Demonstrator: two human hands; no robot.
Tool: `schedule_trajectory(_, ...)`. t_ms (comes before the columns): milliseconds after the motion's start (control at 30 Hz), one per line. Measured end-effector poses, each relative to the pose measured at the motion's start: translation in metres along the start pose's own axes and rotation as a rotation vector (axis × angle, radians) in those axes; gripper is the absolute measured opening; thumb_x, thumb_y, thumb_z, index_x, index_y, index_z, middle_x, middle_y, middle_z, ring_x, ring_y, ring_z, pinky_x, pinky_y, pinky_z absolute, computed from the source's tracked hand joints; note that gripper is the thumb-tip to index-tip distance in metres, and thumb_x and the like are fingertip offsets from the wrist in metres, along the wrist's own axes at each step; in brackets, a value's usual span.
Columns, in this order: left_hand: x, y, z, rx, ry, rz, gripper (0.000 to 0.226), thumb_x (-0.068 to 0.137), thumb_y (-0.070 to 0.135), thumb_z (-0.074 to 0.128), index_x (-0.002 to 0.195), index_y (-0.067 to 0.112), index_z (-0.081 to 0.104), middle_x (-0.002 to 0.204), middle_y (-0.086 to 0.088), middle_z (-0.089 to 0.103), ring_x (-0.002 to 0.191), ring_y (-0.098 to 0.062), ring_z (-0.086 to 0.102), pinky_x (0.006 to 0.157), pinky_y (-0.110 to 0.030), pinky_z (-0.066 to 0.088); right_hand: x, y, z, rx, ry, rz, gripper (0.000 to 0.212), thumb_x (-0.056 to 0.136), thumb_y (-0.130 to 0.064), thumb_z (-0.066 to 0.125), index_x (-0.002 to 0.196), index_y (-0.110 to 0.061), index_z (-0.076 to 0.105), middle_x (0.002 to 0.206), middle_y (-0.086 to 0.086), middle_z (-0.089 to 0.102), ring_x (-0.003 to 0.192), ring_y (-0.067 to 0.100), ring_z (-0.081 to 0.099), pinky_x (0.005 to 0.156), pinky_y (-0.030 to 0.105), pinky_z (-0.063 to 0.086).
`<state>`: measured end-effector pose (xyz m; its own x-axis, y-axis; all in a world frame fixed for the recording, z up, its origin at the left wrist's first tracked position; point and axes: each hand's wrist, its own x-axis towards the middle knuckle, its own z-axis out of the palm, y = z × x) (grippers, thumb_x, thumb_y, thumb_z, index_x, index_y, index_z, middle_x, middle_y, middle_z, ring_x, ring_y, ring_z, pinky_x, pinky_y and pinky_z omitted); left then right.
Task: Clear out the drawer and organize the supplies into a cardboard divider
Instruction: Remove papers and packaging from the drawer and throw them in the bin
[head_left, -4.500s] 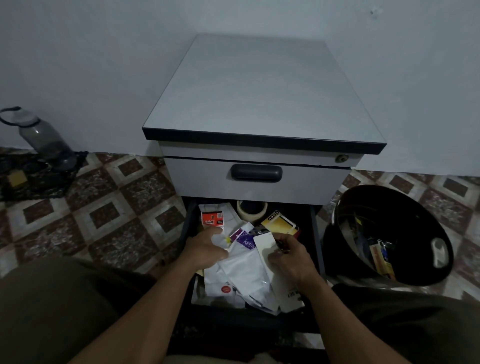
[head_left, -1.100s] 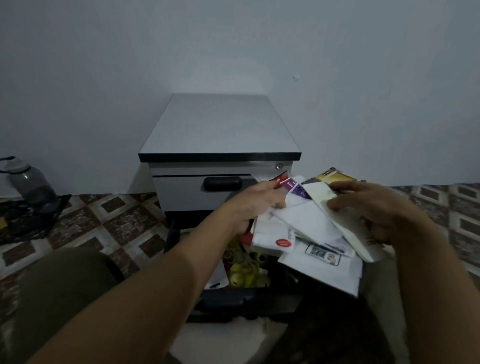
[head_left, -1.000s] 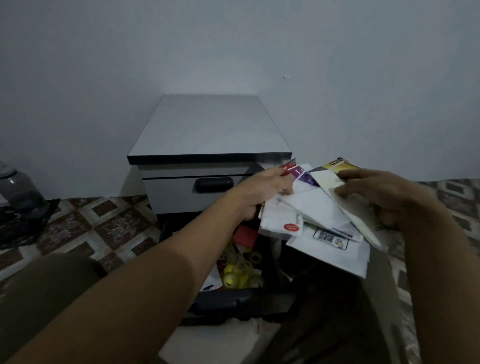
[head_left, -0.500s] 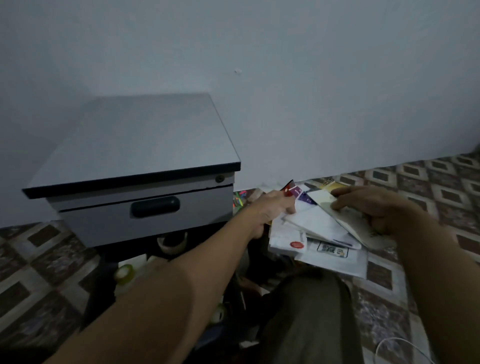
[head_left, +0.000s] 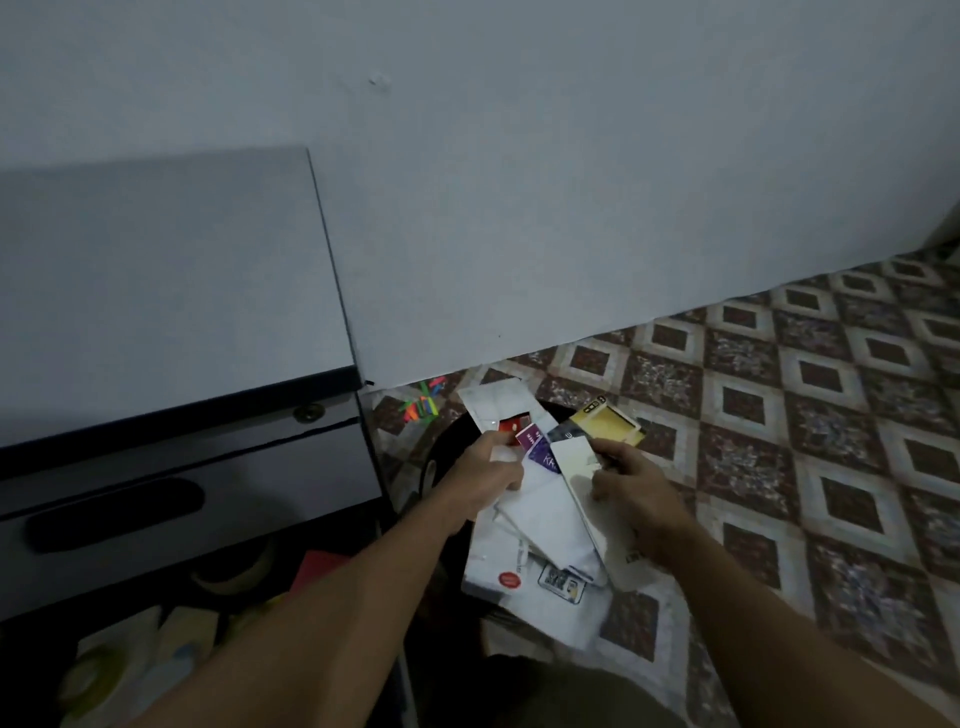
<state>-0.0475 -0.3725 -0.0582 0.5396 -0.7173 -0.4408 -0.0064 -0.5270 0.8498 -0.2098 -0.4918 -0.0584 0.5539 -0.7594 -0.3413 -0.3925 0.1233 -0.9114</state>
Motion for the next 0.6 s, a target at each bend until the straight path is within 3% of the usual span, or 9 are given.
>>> schedule_trajectory(67, 0.014, -0.01, 0.0, 0.061, -0.005, -0.007, 0.059, 0.084, 0.005, 0.058, 0.137, 0.027, 0.047, 0.111, -0.005, 0.053, 0.092, -0.018, 0.052, 0.077, -0.03, 0.044, 0.013, 0.01, 0.008, -0.016, -0.018, 0.009, 0.049, 0.081, 0.007, 0.057, 0.122, -0.019, 0.062, 0.104, 0.011, 0.066, 0.079, 0.027, 0.061, 0.066, 0.04, 0.053)
schedule_trajectory(233, 0.039, -0.036, 0.002, 0.303, -0.062, 0.012, 0.07, 0.087, 0.005, 0.052, 0.148, 0.03, 0.028, 0.103, -0.009, 0.054, 0.07, -0.017, 0.054, 0.051, -0.023, 0.039, 0.035, 0.024, 0.029, -0.144, -0.041, -0.002, 0.051, 0.084, 0.012, 0.056, 0.126, -0.017, 0.051, 0.114, 0.002, 0.059, 0.084, 0.013, 0.055, 0.059, 0.024, 0.049)
schedule_trajectory(300, 0.046, -0.047, 0.004, 0.417, -0.109, -0.018, 0.079, 0.087, 0.011, 0.055, 0.152, 0.034, 0.016, 0.119, -0.016, 0.054, 0.084, -0.027, 0.06, 0.06, -0.026, 0.048, 0.043, 0.034, 0.036, -0.27, -0.062, 0.007, 0.056, 0.084, 0.01, 0.055, 0.131, -0.018, 0.045, 0.123, 0.005, 0.057, 0.09, 0.018, 0.056, 0.068, 0.029, 0.048)
schedule_trajectory(400, 0.052, -0.059, 0.004, 0.601, -0.212, -0.102, 0.086, 0.084, 0.019, 0.056, 0.154, 0.037, 0.009, 0.151, -0.021, 0.031, 0.12, -0.04, 0.051, 0.088, -0.039, 0.052, 0.055, 0.043, 0.043, -0.489, -0.135, 0.047, 0.059, 0.086, 0.003, 0.056, 0.137, -0.019, 0.037, 0.135, 0.014, 0.052, 0.109, 0.033, 0.055, 0.081, 0.039, 0.047)
schedule_trajectory(500, 0.054, -0.061, 0.007, 0.792, -0.287, -0.179, 0.068, 0.08, 0.025, 0.052, 0.144, 0.02, 0.03, 0.152, -0.025, 0.03, 0.123, -0.042, 0.048, 0.094, -0.043, 0.05, 0.061, 0.049, 0.048, -0.672, -0.286, 0.165, 0.076, 0.089, -0.006, 0.056, 0.154, -0.024, 0.019, 0.144, 0.023, 0.042, 0.122, 0.04, 0.05, 0.091, 0.043, 0.047)
schedule_trajectory(600, 0.048, -0.055, 0.013, 0.965, -0.299, -0.222, 0.052, 0.089, 0.02, 0.047, 0.139, 0.008, 0.044, 0.155, -0.033, 0.019, 0.134, -0.047, 0.037, 0.1, -0.044, 0.045, 0.06, 0.051, 0.052, -0.787, -0.393, 0.253, 0.088, 0.089, -0.02, 0.055, 0.157, -0.037, 0.002, 0.158, 0.026, 0.021, 0.139, 0.042, 0.034, 0.107, 0.044, 0.038)
